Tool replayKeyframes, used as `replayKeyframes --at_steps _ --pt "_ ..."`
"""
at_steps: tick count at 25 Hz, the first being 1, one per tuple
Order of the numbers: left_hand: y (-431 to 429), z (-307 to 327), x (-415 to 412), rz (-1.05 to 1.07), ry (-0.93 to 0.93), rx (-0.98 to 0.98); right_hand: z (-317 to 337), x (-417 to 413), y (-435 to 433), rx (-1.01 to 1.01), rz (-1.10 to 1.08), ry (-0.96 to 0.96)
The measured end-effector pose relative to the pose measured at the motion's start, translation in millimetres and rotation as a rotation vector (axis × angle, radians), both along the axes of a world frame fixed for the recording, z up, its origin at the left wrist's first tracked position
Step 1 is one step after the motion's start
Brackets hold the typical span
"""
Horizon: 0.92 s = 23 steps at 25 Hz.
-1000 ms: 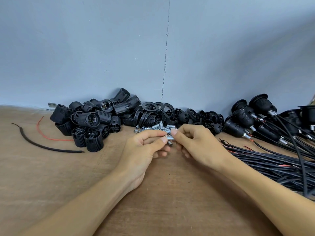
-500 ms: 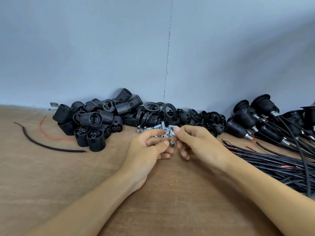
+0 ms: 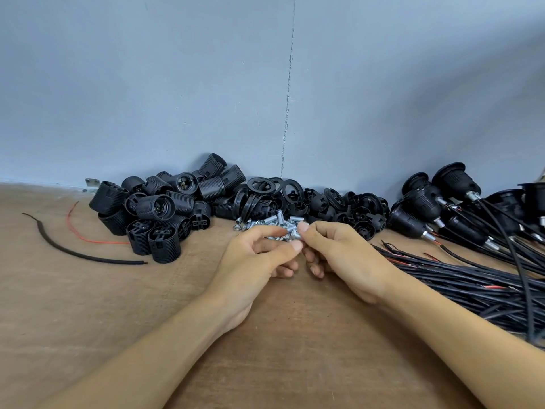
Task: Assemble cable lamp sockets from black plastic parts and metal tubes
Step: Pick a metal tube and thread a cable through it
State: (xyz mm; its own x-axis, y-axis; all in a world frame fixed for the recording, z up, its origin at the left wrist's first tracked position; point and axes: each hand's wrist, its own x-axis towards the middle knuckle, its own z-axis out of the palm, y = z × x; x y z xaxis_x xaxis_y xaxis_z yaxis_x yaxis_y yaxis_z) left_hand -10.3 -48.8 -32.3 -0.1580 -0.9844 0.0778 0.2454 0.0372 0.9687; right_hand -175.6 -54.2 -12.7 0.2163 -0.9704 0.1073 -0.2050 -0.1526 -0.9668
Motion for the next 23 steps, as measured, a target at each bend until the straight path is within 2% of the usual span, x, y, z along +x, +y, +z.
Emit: replayKeyframes --at_steps 7,12,18,23 --pt "-1.2 -2.0 0.6 0.018 -0.068 0.026 2.2 -1.6 0.1 0.041 0.010 -0.041" --pt "0.7 2.1 -1.6 0.000 0.000 0.013 1.7 -0.5 1.1 0.005 0.027 0.010" --pt "0.4 0.7 1.1 0.014 -0.092 0.033 3.2 -1.1 0.6 0.043 0.027 -0.017" --pt "2.2 3.7 -1.7 -0.005 -0.025 0.015 1.6 -0.9 1.0 0.023 0.035 0.011"
